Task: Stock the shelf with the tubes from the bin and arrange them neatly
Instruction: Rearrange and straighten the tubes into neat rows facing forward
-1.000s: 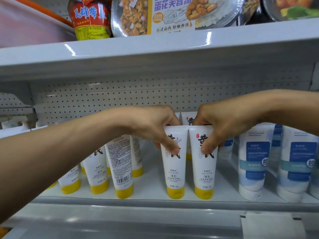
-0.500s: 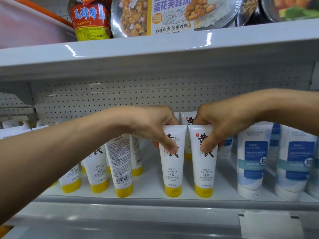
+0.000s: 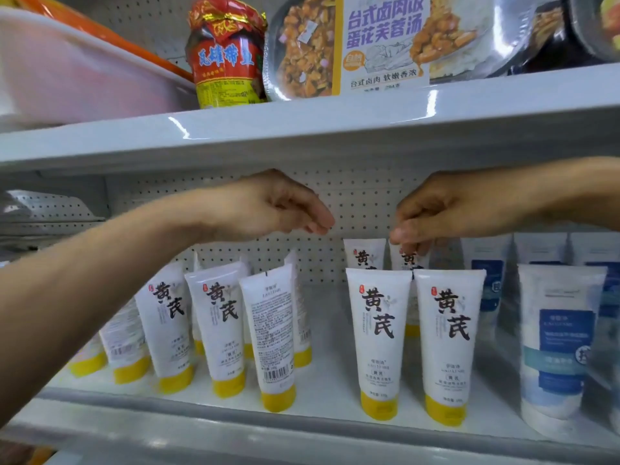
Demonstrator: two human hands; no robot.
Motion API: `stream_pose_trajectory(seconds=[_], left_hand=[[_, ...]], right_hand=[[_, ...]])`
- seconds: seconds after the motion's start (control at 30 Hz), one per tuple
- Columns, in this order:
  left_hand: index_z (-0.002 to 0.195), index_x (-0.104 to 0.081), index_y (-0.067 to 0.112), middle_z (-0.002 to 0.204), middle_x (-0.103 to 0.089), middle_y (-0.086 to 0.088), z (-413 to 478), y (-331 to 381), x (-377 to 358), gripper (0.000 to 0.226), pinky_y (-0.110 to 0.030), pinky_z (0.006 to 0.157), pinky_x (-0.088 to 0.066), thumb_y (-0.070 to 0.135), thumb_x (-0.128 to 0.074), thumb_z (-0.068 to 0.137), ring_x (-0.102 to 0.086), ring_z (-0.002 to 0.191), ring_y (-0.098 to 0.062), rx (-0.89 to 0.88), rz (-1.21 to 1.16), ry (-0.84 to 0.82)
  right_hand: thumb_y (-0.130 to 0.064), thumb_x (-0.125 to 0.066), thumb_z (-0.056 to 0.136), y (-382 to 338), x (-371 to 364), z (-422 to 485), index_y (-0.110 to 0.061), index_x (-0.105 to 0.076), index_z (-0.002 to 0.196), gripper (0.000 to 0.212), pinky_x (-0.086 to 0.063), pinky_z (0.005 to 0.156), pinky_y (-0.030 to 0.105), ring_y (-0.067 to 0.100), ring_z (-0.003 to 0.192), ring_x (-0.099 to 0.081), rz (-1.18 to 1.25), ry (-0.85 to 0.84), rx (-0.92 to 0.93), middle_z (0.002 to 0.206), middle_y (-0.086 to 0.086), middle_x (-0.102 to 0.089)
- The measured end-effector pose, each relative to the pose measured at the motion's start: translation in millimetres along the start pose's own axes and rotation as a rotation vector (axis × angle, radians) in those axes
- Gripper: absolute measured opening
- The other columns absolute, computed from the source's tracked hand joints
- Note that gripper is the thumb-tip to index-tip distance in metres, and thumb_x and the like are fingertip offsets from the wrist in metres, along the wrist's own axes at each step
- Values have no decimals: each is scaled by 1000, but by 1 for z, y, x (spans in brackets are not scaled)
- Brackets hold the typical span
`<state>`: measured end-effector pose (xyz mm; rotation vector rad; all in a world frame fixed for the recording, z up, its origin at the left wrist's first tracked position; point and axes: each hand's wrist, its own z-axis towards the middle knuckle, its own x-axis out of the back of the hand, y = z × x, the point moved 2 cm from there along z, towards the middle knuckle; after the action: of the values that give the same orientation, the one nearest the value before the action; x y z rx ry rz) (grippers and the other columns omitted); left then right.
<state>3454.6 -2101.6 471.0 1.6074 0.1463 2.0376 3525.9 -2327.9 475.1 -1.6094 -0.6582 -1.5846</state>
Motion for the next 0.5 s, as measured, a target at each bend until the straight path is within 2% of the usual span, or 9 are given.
stream_pose_trajectory(seconds=[0.07,0.17,0.2,0.27,0.33,0.37,0.43,0.5], left_hand=[[107,-72,31,115,-68,22,2,-16,8,45,-11,98,-42,-5,-47,95,-56,110,14,44,121,-75],[111,-69,43,131,-55,29,13,-35,9,59,-8,104,-29,-8,-51,89,-40,128,14,56,274,-289],[113,-69,42,135,-53,29,17,-39,6,56,-2,98,-28,-6,-56,89,-35,131,13,57,280,-357],[115,-70,35,137,-52,24,27,-48,-1,44,7,79,-33,1,-66,87,-34,130,12,60,250,-442],[113,-73,27,130,-61,17,37,-55,-8,34,6,74,-39,8,-71,85,-47,122,9,28,252,-483],[110,-74,22,120,-68,13,41,-58,-11,28,2,72,-42,10,-73,84,-56,112,7,7,233,-480],[99,-75,15,96,-75,10,48,-62,-16,16,-6,67,-48,14,-74,84,-67,86,4,-30,164,-445],[92,-75,17,88,-75,9,57,-66,-20,9,-15,68,-52,17,-75,83,-69,77,1,-43,121,-405]], right_hand=[[-70,-45,65,2,1,13,-31,-68,88,51,-52,81,27,-3,80,-66,-56,53,15,82,-20,-70],[-55,-55,83,7,3,34,-40,-63,99,24,-50,92,26,-1,100,-62,-105,65,-13,101,-23,-66],[-51,-57,86,8,2,41,-40,-60,108,26,-47,96,24,0,108,-58,-114,60,-35,111,-25,-61],[-47,-60,87,9,0,56,-31,-50,131,48,-40,104,26,3,120,-49,-151,34,-83,127,-19,-51],[-44,-61,88,8,-2,71,-27,-42,139,57,-38,108,30,7,125,-45,-191,5,-124,137,-12,-47],[-43,-61,89,7,-4,78,-26,-41,140,57,-39,108,32,9,125,-46,-210,-17,-137,138,-10,-47],[-40,-63,89,3,-9,92,-24,-44,138,55,-43,104,33,11,119,-51,-232,-70,-158,132,-7,-53],[-38,-65,88,0,-13,104,-22,-51,131,48,-48,98,31,11,108,-58,-231,-116,-172,121,-8,-60]])
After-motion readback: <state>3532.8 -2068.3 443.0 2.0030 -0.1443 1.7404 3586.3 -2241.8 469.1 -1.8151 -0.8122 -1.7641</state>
